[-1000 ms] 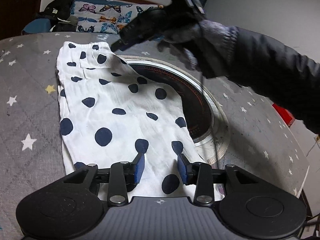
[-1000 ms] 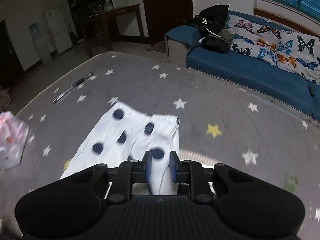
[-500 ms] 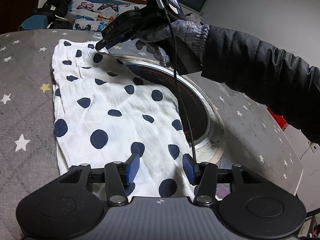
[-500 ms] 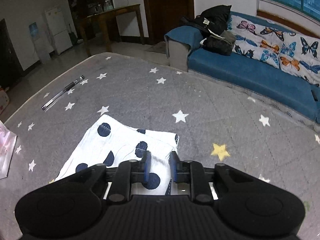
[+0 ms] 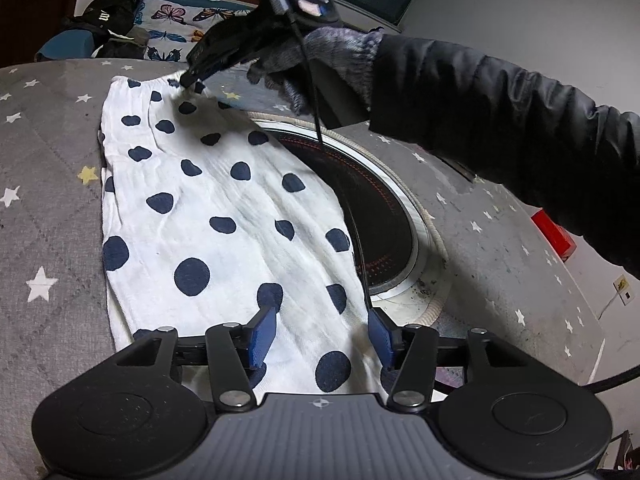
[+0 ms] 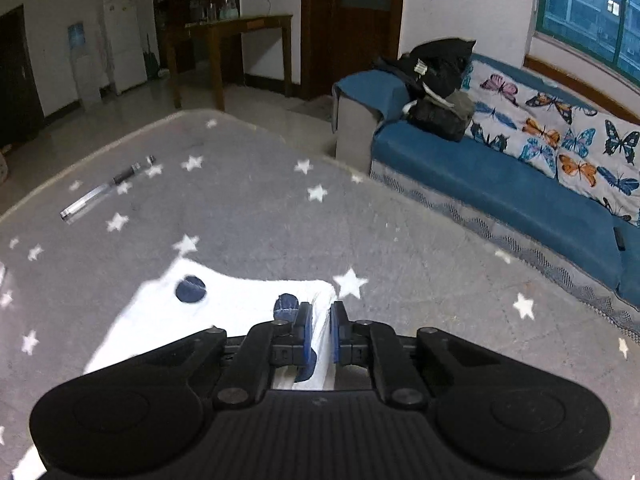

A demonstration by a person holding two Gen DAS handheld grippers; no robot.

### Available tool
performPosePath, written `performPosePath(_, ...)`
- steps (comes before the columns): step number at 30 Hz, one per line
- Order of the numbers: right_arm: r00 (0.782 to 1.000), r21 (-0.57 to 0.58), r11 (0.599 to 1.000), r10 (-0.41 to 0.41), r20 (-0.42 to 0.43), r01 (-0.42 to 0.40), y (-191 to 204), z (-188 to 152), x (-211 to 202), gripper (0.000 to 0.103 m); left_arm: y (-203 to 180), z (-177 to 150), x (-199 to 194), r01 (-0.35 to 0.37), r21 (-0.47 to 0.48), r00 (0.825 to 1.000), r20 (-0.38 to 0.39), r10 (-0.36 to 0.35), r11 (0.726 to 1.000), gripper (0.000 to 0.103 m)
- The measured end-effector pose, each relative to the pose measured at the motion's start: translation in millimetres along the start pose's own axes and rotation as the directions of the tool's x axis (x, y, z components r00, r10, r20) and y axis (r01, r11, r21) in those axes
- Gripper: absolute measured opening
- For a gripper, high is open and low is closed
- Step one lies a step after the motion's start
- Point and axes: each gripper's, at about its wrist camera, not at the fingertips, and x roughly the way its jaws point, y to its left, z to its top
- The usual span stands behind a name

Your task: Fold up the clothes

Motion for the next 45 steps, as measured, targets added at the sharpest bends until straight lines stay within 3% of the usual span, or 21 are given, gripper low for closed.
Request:
performPosePath(5, 1.000, 0.015, 1.000, 0.011, 0.009, -0.012, 0, -6, -12, 0.016, -1, 1, 1, 0.004, 0.000, 1.000, 0.001, -0.004, 1.000, 0.057)
performPosePath(11, 0.999, -0.010, 0.999, 0.048, 0.021, -0.048, 5, -10, -42, 0.016, 1, 5, -4, -0.010, -0.014, 1.000, 0.014, 0.010, 1.000, 0.057)
performPosePath(15, 0.996, -0.033, 0.996, 0.083, -0.020, -0.083, 16, -17, -33, 0.016, 5, 7, -11, -0.026, -0.030, 0.999, 0.036, 0.027, 0.999, 0.058)
performPosePath(18, 0.997, -0.022, 0.999, 0.044, -0.068, -0.046, 22, -19, -20, 0.016, 9, 7, -15, -0.043, -0.049, 0.998, 0.044, 0.045, 0.998, 0.058)
performPosePath(24, 0.996, -0.049, 0.994, 0.094, -0.007, -0.094, 43, -3, -34, 0.018, 15, 5, -18, -0.052, -0.073, 0.997, 0.049, 0.055, 0.996, 0.059)
performPosePath(28, 0.987, -0.014, 0.987, 0.160, 0.021, -0.159, 57, 14, -33, 0.026, 17, 3, -16, -0.052, -0.082, 0.997, 0.047, 0.056, 0.995, 0.059)
performPosePath(30, 0.987, -0.009, 0.987, 0.159, 0.025, -0.159, 65, 21, -27, 0.033, 17, 3, -16, -0.052, -0.087, 0.997, 0.049, 0.056, 0.995, 0.059)
performPosePath(33, 0.991, -0.013, 0.991, 0.134, 0.007, -0.134, 75, 25, -13, 0.033, 18, 1, -17, -0.049, -0.091, 0.997, 0.052, 0.054, 0.995, 0.060)
performPosePath(36, 0.996, -0.028, 0.996, 0.080, -0.028, -0.081, 79, 23, -2, 0.031, 18, 0, -18, -0.046, -0.092, 0.997, 0.054, 0.051, 0.995, 0.060)
performPosePath(38, 0.998, -0.030, 0.997, 0.066, -0.025, -0.066, 78, 18, -4, 0.015, 19, -1, -18, -0.042, -0.096, 0.997, 0.056, 0.048, 0.994, 0.060)
performPosePath(40, 0.998, -0.009, 0.998, 0.067, -0.005, -0.067, 71, 16, -11, 0.006, 21, -2, -19, -0.039, -0.099, 0.997, 0.058, 0.045, 0.994, 0.060)
performPosePath(45, 0.997, 0.050, 0.997, 0.063, 0.044, -0.065, 54, 14, -28, 0.003, 23, -4, -22, -0.033, -0.101, 0.997, 0.062, 0.039, 0.994, 0.060)
